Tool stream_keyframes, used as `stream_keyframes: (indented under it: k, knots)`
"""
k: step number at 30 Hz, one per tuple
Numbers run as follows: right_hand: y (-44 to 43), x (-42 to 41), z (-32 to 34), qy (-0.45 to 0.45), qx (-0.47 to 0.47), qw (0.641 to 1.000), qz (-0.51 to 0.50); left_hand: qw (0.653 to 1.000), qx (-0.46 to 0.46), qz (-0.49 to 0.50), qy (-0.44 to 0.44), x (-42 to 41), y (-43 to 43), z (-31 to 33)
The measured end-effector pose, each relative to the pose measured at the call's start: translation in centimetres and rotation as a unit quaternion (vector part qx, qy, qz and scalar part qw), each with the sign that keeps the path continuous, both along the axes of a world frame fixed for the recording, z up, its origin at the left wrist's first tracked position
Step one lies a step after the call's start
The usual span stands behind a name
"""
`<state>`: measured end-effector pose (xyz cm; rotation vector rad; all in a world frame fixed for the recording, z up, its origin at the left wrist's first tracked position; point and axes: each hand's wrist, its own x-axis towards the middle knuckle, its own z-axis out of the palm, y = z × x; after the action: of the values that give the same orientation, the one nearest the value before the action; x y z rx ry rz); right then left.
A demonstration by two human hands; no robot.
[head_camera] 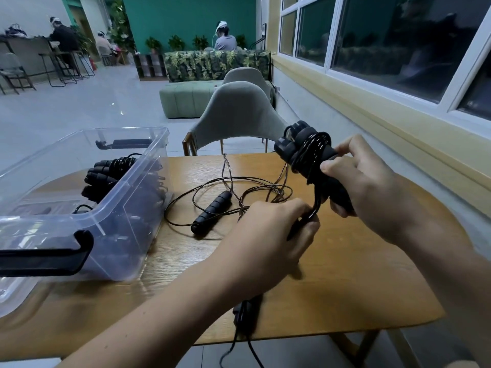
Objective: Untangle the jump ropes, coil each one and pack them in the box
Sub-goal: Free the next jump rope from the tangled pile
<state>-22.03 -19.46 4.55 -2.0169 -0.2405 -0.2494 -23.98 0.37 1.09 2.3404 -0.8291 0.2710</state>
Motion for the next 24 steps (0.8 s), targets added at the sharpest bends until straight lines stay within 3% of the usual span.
stream_keyframes:
  k: [4, 10, 16, 24]
  knots:
    - [0.1, 0.4, -0.2, 0.090, 0.003, 0.995, 0.050, 0.999, -0.037, 0.013, -0.036, 0.4, 1.1, 0.8]
    - [0.5, -0.2, -0.3, 0.190, -0.097, 0.962, 0.168, 0.997, -0.055, 0.012, -0.052, 1.3, 2.8, 1.4]
    - [1.1, -0.6, -0.1, 0.209, -0.076, 0.949, 0.224, 0.994, -0.104, -0.008, -0.041, 2.3, 4.6, 1.9]
    - [0.7, -1.8, 1.4, 0.224, -0.073, 0.920, 0.313, 0.990, -0.115, -0.061, 0.062, 3.5, 5.6, 2.1]
